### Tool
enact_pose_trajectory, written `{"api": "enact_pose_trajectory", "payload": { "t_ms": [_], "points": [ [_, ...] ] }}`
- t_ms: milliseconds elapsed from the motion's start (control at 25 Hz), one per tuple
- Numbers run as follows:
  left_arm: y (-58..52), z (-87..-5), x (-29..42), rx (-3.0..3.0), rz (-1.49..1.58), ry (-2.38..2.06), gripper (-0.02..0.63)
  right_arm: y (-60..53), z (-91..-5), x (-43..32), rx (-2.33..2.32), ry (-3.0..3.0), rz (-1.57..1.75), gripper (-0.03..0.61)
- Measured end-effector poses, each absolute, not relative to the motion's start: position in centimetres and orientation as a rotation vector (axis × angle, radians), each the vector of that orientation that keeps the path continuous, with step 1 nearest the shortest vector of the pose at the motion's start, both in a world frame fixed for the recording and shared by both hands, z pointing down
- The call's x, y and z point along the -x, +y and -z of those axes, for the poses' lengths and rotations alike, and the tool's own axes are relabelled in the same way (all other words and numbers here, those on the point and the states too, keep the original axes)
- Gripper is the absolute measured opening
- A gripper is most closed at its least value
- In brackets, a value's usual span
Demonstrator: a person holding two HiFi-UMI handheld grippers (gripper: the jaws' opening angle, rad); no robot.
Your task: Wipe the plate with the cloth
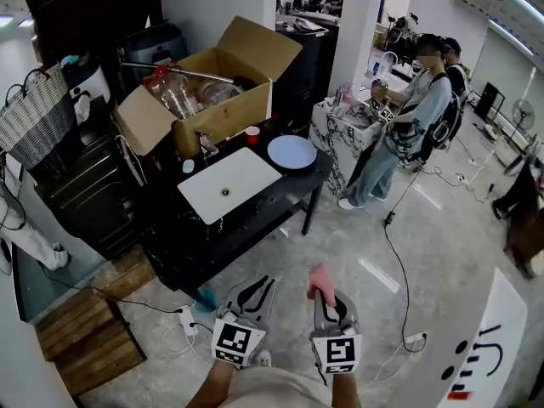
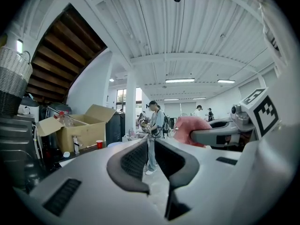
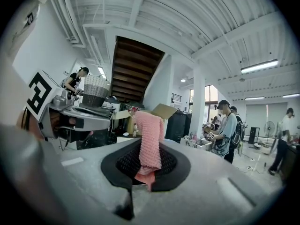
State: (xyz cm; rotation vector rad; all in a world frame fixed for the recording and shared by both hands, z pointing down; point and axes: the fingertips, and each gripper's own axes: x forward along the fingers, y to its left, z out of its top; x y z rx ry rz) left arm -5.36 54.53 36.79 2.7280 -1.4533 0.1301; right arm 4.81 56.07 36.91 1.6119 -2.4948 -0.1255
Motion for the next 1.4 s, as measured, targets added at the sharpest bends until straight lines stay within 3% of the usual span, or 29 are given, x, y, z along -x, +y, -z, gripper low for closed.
{"api": "enact_pose_trajectory", "payload": {
  "t_ms": [720, 1400],
  "points": [
    [47.3, -36.8, 7.6, -2.728, -0.080, -1.447, 0.049, 49.2, -37.1, -4.0, -1.647, -2.436, 0.147, 0.028],
    [34.2, -38.0, 1.6, -2.715, -0.169, -1.484, 0.048, 35.7, -39.0, -10.4, -1.628, -2.461, 0.038, 0.028]
  ]
}}
